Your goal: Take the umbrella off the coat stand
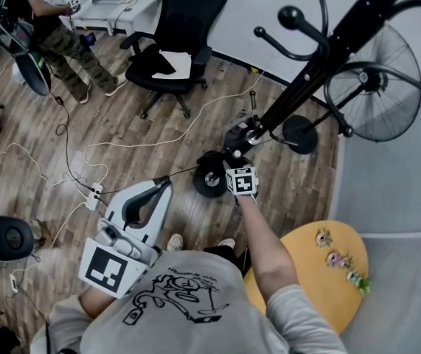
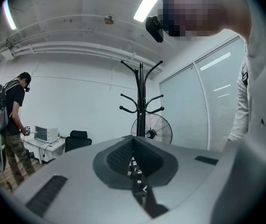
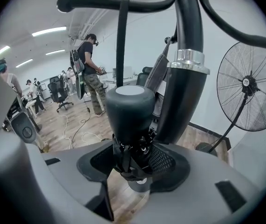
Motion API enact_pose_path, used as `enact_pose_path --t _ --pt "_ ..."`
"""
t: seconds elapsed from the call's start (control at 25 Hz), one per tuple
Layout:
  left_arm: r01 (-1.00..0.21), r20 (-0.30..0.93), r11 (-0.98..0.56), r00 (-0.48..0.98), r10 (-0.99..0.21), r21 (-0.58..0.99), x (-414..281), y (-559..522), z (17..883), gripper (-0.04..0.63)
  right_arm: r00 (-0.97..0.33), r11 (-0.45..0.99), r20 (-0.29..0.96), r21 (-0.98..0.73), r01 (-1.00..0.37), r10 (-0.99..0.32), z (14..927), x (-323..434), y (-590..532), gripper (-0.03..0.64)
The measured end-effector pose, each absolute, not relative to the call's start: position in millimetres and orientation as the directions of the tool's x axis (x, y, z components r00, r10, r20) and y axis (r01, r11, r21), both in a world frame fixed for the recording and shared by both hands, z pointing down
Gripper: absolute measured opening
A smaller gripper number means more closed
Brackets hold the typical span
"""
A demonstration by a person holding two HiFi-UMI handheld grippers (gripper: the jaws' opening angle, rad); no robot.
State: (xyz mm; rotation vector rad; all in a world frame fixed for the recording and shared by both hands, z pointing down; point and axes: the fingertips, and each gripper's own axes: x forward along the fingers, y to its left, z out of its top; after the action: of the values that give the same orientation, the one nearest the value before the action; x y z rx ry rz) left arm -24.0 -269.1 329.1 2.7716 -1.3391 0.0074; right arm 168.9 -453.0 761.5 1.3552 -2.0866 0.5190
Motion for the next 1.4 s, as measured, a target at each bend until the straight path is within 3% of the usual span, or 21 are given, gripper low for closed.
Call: enact_pose_path --t 1.4 --pt "-0.768 -0.002 -0.639 0.639 -0.769 0.042 -33.5 -239.3 315.8 0.008 -0.306 0.424 0.672 0.013 -0.906 -0.675 728.6 154.3 -428.3 0.212"
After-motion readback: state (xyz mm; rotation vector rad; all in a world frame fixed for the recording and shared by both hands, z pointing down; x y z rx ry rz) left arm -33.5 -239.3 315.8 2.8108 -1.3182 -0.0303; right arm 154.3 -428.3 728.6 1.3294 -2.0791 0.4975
